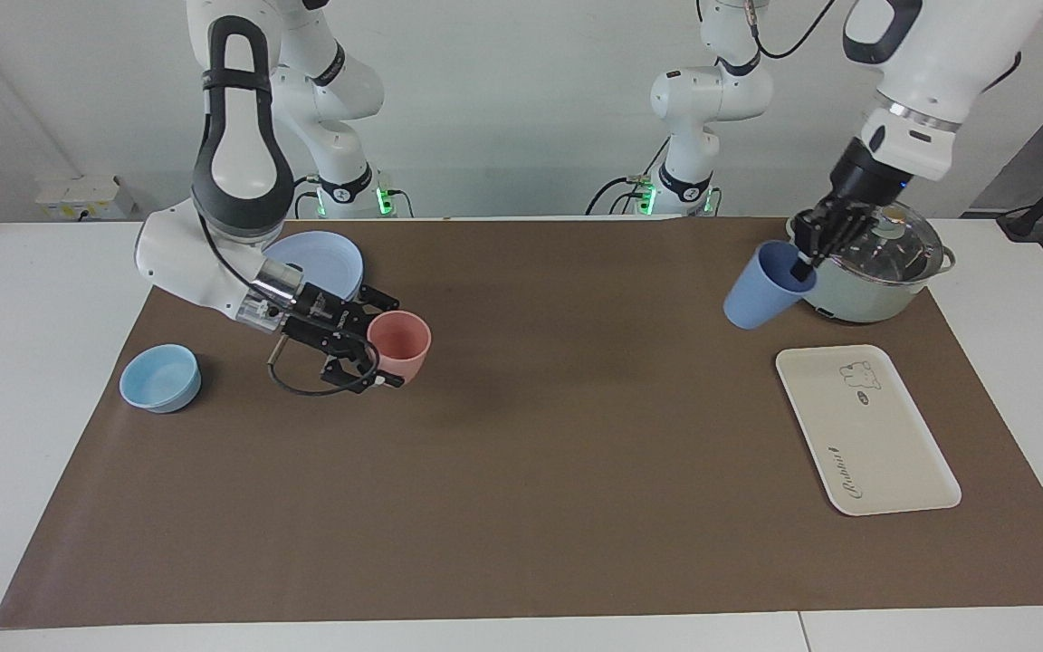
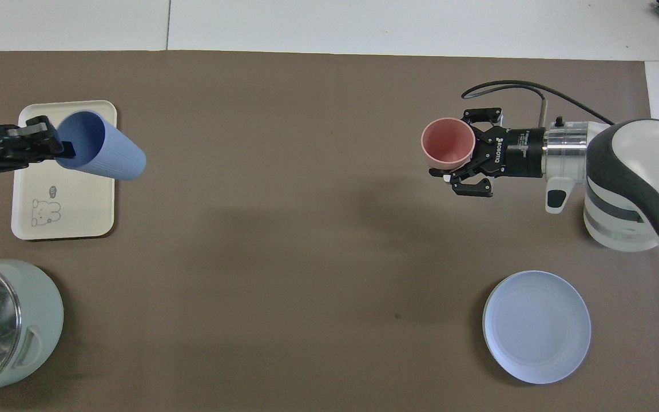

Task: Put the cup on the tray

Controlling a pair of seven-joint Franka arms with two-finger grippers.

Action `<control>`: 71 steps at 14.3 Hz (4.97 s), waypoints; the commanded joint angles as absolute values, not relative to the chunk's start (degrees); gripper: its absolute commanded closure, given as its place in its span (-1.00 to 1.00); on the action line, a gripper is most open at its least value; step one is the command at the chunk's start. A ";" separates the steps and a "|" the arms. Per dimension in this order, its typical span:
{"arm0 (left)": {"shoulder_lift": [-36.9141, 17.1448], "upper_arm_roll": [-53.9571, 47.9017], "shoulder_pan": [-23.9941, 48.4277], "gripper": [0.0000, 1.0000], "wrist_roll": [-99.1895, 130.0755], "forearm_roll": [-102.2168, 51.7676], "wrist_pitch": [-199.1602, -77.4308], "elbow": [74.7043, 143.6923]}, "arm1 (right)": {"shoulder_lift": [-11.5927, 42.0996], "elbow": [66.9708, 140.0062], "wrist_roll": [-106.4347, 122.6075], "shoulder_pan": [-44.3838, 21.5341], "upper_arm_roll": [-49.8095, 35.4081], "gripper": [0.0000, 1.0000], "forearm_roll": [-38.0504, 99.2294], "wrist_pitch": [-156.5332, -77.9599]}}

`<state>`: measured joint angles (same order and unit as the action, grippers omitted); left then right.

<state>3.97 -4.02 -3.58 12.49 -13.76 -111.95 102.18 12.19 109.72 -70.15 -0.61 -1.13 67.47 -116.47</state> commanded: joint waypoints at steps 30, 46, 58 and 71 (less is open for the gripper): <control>1.58 -5.71 -1.51 -1.00 -6.68 -0.62 -100.91 101.86 | 26.10 112.50 -32.34 14.24 -1.32 -1.00 67.60 -111.79; 3.69 -5.10 -0.97 -1.00 -2.20 -1.67 -89.73 92.20 | 8.10 111.97 -21.64 9.85 -1.67 -1.00 20.30 -109.55; 1.84 -5.01 -1.23 -1.00 -3.25 1.14 -88.67 91.04 | -3.69 103.55 -9.14 -2.90 -2.29 -1.00 1.51 -101.09; 2.37 -5.01 -2.46 -1.00 -3.87 -1.23 -89.65 92.37 | -0.35 90.09 -3.16 -1.85 -1.59 -1.00 -1.50 -90.53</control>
<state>2.06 -4.76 -1.88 -2.89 -0.23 -88.81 91.47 -1.10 91.79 -4.61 -2.60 -1.98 -1.16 -92.01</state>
